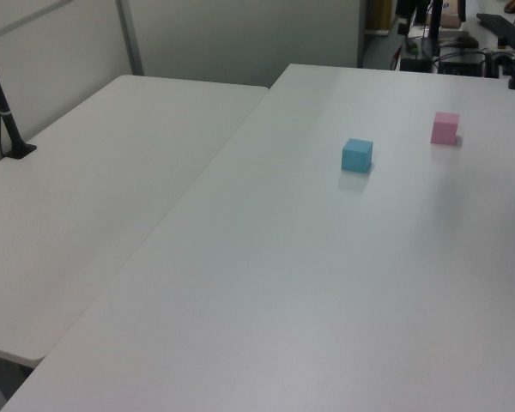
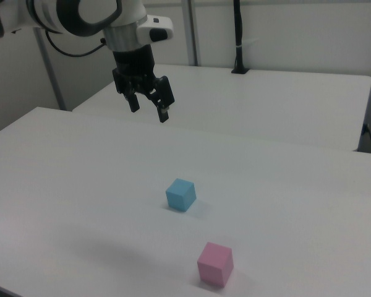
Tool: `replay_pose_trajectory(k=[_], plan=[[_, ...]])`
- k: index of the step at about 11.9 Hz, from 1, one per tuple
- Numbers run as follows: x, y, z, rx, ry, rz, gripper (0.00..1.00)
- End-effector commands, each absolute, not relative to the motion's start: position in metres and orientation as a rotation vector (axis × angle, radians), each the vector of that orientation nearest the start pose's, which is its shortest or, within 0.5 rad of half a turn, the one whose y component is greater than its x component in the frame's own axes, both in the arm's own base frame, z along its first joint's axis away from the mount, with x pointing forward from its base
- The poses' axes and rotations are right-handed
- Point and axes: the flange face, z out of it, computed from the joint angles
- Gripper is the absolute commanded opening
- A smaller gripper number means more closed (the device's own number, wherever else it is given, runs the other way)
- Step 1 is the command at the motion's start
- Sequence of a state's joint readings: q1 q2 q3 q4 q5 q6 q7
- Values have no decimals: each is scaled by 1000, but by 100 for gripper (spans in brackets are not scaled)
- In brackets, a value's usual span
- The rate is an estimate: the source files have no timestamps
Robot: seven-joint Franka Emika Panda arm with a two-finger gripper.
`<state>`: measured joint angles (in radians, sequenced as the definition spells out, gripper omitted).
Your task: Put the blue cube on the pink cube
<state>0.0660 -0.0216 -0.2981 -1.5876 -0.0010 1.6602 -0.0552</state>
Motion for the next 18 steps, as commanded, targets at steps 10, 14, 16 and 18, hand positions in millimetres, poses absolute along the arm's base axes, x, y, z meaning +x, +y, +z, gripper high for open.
replay_pose_trajectory(k=[10,14,16,18], plan=[[540,-129,639,-3128,272,-130,100],[540,-131,637,-3143,117,-127,100],[538,-140,637,-3151,-11,-126,100],[541,-141,630,-3153,-36,-106,100]])
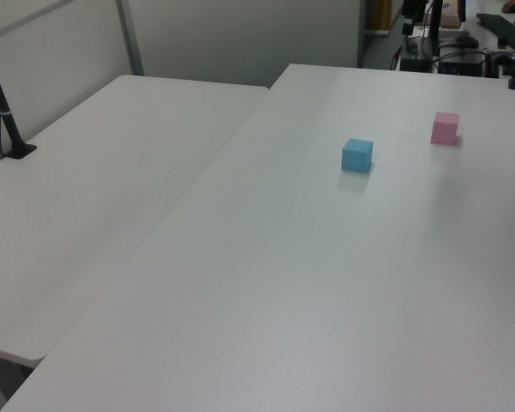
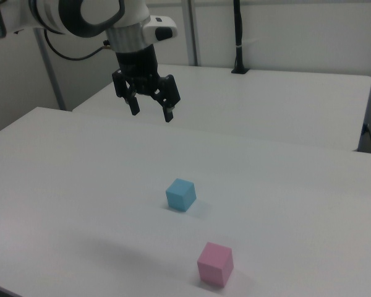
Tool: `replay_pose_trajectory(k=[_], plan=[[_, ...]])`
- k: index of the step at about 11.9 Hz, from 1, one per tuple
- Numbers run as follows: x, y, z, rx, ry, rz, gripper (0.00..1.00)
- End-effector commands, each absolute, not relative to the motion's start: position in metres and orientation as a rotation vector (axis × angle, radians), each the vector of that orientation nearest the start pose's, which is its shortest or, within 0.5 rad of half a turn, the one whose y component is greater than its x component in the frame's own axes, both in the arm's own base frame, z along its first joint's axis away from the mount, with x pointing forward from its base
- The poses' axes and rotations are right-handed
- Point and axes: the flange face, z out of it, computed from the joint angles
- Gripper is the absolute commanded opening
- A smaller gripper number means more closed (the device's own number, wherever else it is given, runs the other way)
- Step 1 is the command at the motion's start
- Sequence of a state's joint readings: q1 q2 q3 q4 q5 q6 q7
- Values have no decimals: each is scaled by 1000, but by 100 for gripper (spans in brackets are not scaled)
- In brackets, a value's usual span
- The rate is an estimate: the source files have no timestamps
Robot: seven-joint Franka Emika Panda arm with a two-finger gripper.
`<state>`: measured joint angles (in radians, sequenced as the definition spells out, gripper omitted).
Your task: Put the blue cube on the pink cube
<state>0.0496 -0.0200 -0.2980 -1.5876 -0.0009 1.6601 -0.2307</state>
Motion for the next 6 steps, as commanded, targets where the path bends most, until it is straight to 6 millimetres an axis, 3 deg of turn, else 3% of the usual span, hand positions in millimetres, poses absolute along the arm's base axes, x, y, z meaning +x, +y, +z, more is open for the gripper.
replay_pose_trajectory(k=[1,2,6], plan=[[547,-141,619,-3165,-40,-69,100],[550,-140,613,-3168,-43,-50,100],[585,-133,534,-3186,-61,30,100]])
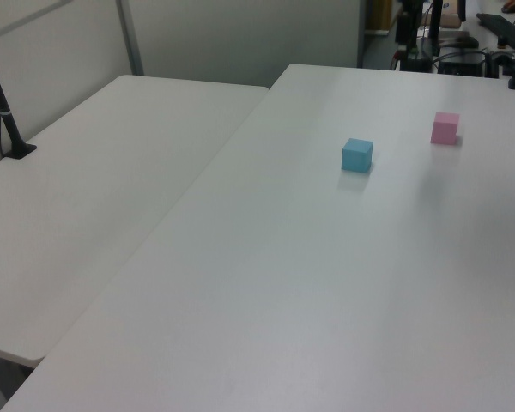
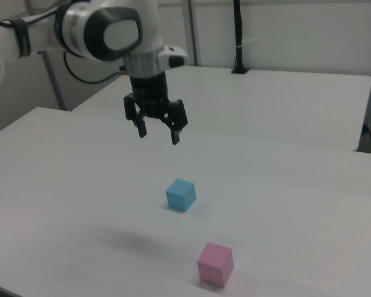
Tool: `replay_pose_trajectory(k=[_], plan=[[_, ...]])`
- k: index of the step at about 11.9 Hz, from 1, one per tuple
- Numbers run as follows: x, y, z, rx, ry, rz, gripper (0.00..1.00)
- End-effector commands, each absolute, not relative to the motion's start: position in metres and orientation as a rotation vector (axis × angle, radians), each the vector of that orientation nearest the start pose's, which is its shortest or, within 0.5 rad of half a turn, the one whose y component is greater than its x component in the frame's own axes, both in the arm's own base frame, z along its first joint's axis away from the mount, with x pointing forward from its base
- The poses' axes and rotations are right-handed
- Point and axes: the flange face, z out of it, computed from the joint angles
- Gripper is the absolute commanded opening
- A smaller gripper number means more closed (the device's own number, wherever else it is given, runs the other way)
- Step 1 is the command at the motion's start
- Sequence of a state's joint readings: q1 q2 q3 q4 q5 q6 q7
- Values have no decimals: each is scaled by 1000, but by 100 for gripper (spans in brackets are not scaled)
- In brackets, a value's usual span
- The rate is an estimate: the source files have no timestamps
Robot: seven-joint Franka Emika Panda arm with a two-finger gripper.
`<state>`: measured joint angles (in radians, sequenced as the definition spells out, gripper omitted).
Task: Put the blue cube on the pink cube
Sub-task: 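Lower the open gripper down over the light-blue cube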
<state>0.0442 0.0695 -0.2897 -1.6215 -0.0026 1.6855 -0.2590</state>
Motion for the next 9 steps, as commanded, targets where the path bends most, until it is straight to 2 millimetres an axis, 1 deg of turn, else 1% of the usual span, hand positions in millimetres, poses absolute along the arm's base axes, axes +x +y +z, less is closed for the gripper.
replay_pose_trajectory(k=[1,3,4,5,6,7,8,9], plan=[[591,-132,513,-3189,-62,30,100],[603,-130,482,-3199,-29,42,100],[609,-124,469,-3203,8,46,100],[614,-118,452,-3206,4,49,100],[617,-118,445,-3212,9,22,100],[620,-116,428,-3221,10,11,100],[624,-111,418,-3227,-4,7,100],[631,-98,403,-3227,-43,3,100]])
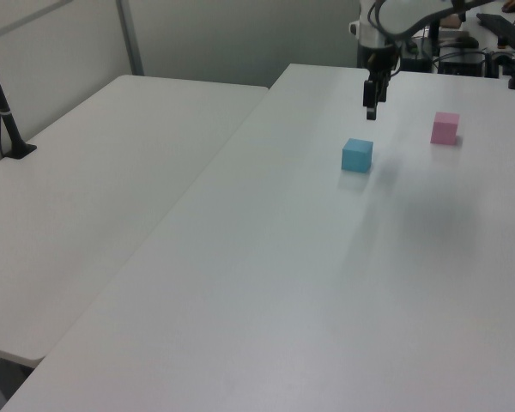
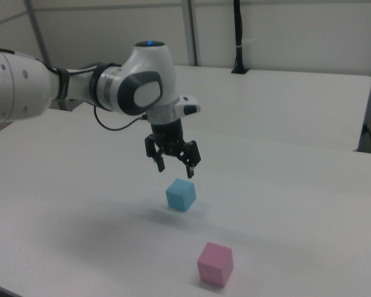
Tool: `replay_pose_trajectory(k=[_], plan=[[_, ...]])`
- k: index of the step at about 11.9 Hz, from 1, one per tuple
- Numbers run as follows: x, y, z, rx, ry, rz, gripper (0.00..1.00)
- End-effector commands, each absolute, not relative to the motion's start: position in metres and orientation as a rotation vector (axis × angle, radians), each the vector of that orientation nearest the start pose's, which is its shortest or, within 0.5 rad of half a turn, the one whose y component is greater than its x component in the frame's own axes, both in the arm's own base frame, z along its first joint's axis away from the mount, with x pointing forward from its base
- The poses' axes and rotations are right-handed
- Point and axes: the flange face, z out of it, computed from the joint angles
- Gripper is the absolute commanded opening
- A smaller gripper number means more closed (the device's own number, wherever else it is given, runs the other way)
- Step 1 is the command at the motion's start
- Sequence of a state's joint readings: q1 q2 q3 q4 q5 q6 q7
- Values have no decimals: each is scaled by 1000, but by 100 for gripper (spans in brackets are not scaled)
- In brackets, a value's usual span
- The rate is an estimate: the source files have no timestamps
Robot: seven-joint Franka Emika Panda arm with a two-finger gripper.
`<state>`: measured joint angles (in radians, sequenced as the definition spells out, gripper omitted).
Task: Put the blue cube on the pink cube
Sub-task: 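Lower the open gripper down over the light-blue cube, then close the gripper on the light-blue cube and lift it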
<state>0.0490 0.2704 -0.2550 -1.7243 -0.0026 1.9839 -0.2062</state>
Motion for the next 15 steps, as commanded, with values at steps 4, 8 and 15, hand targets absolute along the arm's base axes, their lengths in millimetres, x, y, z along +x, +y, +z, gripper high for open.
replay_pose_trajectory(k=[4,8,15], plan=[[642,-85,373,-3240,-14,9,100],[646,-91,352,-3311,-57,22,100],[644,-73,363,-3300,71,-86,37]])
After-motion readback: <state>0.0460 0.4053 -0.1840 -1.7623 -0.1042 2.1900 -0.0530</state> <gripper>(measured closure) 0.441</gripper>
